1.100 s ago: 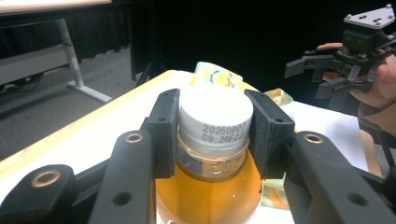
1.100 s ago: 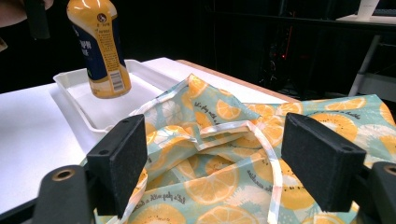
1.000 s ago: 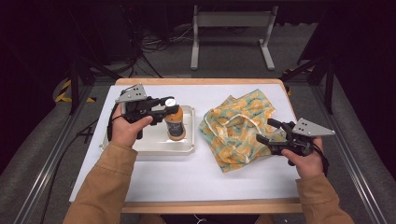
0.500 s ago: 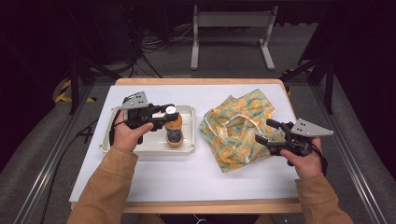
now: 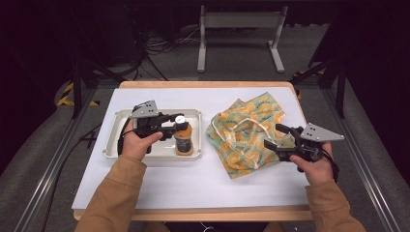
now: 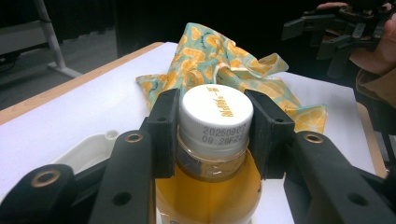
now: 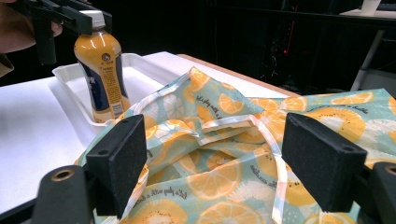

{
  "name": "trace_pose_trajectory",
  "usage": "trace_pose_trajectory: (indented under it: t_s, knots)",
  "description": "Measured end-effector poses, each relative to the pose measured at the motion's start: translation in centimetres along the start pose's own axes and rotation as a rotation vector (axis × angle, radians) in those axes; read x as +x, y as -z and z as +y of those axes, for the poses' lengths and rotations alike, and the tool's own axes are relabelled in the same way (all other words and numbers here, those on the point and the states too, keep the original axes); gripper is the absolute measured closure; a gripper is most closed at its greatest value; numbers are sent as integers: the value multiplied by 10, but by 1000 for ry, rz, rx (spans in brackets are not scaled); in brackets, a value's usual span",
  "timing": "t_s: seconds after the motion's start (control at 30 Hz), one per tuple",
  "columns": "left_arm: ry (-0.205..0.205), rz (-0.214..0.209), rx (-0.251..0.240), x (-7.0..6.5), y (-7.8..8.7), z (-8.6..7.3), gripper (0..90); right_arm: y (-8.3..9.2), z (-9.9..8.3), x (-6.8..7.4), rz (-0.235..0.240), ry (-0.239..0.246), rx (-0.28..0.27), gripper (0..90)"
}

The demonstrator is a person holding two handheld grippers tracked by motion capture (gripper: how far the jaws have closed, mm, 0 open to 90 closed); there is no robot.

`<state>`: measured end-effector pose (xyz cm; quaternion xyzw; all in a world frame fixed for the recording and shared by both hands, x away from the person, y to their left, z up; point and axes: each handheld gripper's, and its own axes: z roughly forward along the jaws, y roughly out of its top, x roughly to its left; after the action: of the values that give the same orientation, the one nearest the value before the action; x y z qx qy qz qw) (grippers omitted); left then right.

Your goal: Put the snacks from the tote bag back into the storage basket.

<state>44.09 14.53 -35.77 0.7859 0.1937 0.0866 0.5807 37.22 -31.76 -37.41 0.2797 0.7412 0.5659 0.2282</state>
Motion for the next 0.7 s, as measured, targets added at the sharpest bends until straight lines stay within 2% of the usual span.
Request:
trace_pose_trajectory:
  t_s: [0.13,0.37,0.53,0.7]
  knots:
    - [-15,-7,16,-1,-4,0,583,0,-1,0,2,0,3,228]
    - [-10,-12,18,-3,-5,0,583,0,0,0,2,0,2,226]
    - [-22,-15,9,-4,-6,-2,581,-1,-1,0,4,0,5,226]
    - [1,-34,4,-7,-6,-2,544,-1,-1,0,6,-2,5,223]
